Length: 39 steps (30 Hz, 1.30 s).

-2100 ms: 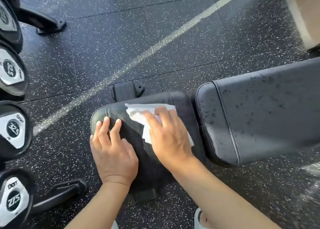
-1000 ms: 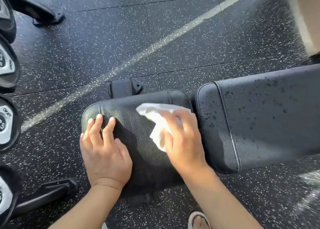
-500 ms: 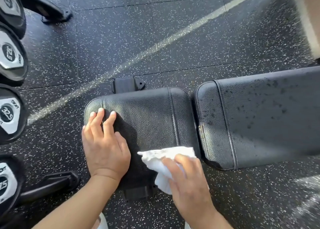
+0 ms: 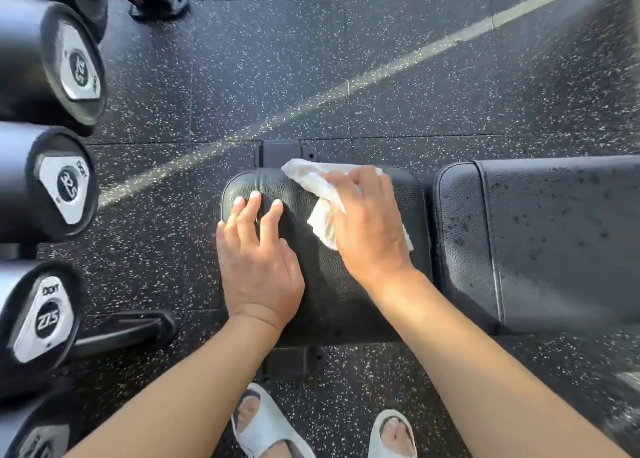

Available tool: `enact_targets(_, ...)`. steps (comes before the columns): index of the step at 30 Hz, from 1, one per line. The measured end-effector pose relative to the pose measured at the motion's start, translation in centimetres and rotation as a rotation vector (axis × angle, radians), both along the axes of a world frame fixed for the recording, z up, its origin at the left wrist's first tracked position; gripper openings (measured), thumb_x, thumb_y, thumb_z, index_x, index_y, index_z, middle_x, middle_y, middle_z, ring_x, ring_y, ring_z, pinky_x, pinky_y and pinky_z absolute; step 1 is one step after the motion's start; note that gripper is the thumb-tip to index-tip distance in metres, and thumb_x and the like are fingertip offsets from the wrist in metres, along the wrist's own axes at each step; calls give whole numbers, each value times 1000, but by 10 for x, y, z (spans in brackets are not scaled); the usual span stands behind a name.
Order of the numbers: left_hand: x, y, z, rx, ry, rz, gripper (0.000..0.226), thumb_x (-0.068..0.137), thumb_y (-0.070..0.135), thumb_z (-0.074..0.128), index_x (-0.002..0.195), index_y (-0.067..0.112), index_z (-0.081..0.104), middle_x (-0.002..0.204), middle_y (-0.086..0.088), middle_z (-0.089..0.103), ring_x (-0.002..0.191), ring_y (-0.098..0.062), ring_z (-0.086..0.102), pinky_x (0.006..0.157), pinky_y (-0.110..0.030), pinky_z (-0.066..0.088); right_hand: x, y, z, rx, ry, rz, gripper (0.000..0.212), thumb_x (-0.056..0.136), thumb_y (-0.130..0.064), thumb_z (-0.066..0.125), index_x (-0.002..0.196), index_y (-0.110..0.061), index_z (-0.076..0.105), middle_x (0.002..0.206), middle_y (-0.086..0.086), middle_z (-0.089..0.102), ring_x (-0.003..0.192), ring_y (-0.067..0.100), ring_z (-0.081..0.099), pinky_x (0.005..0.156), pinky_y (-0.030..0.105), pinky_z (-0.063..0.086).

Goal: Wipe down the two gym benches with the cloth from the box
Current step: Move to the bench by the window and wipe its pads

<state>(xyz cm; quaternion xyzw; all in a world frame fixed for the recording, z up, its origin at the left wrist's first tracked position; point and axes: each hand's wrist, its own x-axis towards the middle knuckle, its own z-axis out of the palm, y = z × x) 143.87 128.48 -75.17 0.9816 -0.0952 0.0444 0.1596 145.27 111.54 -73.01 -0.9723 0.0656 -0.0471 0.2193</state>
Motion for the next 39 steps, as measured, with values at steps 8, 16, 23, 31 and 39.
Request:
enact_targets(8,1,0,12,-44,90,14,51,95,13,50,145,9,59,155,-21,50,149,-44,41,118,-63,33,-170,53,-3,26,59,-7,39,89,-9,61,128,-14,60,116,9,63,89,29,53,82,40,44)
enact_targets(16,2,6,15,-17,170,-19,52,100,18,47,151,12,53,161,-18,45,153,-39,35,124,-60,27,-71,27,10,-217,287,-93,42,104,-25,32,139,-21,55,135,1,55,121,26,50,105,37,39)
enact_targets(23,2,3,9,-54,141,4,54,95,21,43,147,13,56,159,-16,48,152,-37,36,124,-60,28,73,24,19,-153,305,74,44,99,-36,33,128,-14,58,121,6,56,104,31,47,92,45,42)
enact_targets(31,0,0,1,1,119,21,58,91,22,45,148,14,53,158,-14,46,155,-34,32,126,-59,23,140,53,3,89,479,436,33,107,-43,39,113,-18,60,107,1,61,101,25,58,81,43,49)
enact_targets(39,0,-4,6,59,138,32,56,87,20,49,143,15,53,159,-15,44,153,-38,35,125,-62,26,114,-34,15,111,391,661,31,108,-34,49,131,-14,57,119,2,54,102,25,45,91,34,35)
